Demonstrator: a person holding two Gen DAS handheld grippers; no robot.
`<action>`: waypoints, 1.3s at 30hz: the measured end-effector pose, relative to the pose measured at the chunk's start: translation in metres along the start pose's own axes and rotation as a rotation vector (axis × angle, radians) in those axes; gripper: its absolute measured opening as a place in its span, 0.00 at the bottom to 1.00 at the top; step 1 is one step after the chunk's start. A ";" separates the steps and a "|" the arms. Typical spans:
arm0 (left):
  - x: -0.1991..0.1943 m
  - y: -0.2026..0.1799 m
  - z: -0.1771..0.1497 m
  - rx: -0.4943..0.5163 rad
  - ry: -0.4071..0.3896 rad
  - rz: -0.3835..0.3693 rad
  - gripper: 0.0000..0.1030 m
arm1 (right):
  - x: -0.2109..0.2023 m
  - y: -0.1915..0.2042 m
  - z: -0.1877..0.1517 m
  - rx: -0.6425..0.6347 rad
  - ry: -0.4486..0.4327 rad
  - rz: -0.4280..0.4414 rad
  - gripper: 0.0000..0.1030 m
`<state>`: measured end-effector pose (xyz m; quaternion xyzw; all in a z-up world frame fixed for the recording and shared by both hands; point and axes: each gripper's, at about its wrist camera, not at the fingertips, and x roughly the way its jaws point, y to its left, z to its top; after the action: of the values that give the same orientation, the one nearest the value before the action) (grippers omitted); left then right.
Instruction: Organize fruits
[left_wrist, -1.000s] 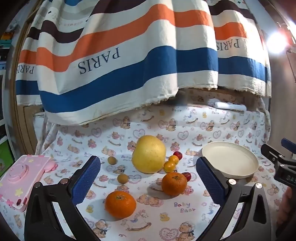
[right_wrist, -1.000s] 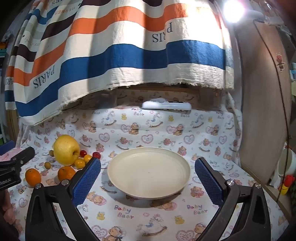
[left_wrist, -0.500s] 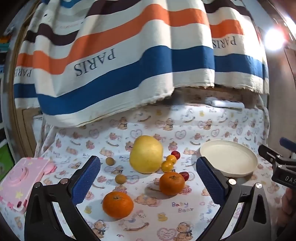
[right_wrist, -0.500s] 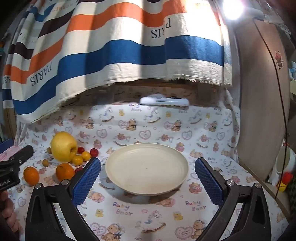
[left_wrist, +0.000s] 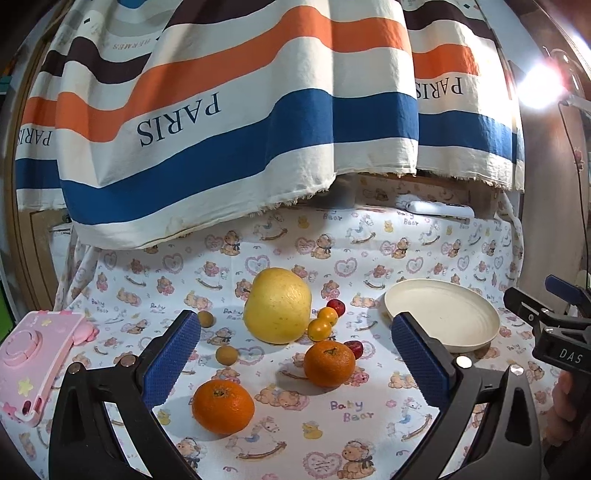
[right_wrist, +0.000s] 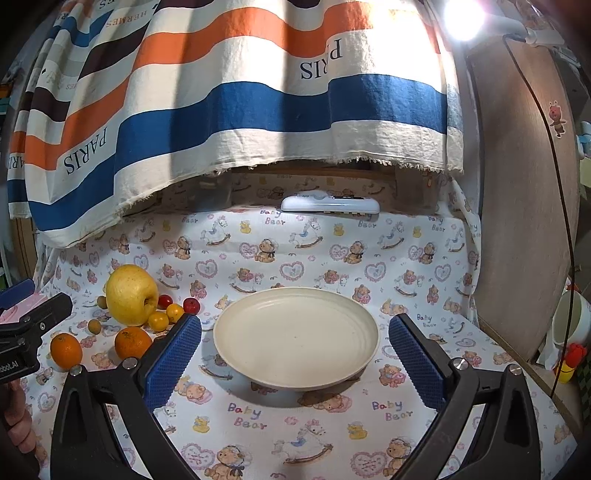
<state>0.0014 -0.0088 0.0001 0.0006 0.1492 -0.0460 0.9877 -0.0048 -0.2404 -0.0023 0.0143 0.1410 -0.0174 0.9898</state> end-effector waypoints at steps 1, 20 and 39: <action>-0.001 0.000 0.000 0.000 -0.003 0.003 1.00 | -0.001 0.001 0.000 -0.002 -0.002 0.007 0.99; -0.003 0.004 -0.001 0.003 0.002 0.022 1.00 | 0.002 0.003 0.003 -0.012 0.011 0.032 0.99; -0.004 0.003 0.000 -0.002 0.006 0.007 1.00 | -0.001 0.004 0.003 -0.022 0.007 0.038 0.99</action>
<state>-0.0026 -0.0050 0.0011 0.0001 0.1524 -0.0425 0.9874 -0.0047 -0.2361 0.0009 0.0064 0.1443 0.0032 0.9895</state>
